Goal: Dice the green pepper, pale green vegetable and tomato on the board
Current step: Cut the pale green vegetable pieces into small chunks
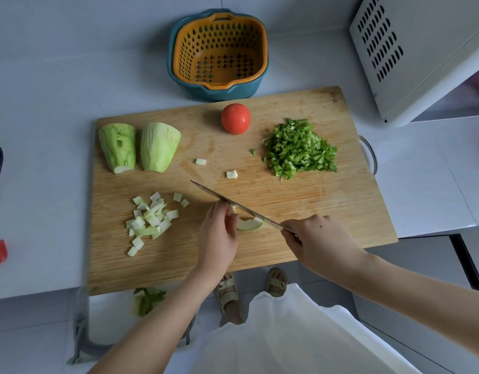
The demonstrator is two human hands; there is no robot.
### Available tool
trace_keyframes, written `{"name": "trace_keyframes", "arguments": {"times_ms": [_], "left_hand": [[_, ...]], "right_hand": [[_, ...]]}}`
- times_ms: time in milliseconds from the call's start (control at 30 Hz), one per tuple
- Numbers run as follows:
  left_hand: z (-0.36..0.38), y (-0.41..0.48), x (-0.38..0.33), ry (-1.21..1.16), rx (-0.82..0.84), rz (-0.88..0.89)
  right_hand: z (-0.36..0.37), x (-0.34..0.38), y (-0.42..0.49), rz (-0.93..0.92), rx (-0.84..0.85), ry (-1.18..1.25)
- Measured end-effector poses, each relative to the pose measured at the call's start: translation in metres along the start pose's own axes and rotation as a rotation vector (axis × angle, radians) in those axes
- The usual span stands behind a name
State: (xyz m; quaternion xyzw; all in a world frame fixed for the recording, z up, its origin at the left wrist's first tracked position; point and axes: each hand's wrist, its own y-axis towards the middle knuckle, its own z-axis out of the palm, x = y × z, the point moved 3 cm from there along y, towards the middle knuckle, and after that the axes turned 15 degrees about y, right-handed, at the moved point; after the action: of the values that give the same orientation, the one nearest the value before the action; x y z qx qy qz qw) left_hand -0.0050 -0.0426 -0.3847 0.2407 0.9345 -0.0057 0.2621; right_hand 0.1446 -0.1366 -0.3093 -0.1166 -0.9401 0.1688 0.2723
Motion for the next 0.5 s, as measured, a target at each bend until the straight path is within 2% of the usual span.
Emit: {"name": "trace_keyframes", "arguments": {"times_ms": [300, 500], "left_hand": [[-0.001, 0.0, -0.001, -0.031, -0.005, -0.009], [-0.002, 0.001, -0.002, -0.025, -0.046, 0.013]], "right_hand": [[0.019, 0.0, 0.028, 0.033, 0.027, 0.028], [0.003, 0.003, 0.002, 0.001, -0.009, 0.028]]}}
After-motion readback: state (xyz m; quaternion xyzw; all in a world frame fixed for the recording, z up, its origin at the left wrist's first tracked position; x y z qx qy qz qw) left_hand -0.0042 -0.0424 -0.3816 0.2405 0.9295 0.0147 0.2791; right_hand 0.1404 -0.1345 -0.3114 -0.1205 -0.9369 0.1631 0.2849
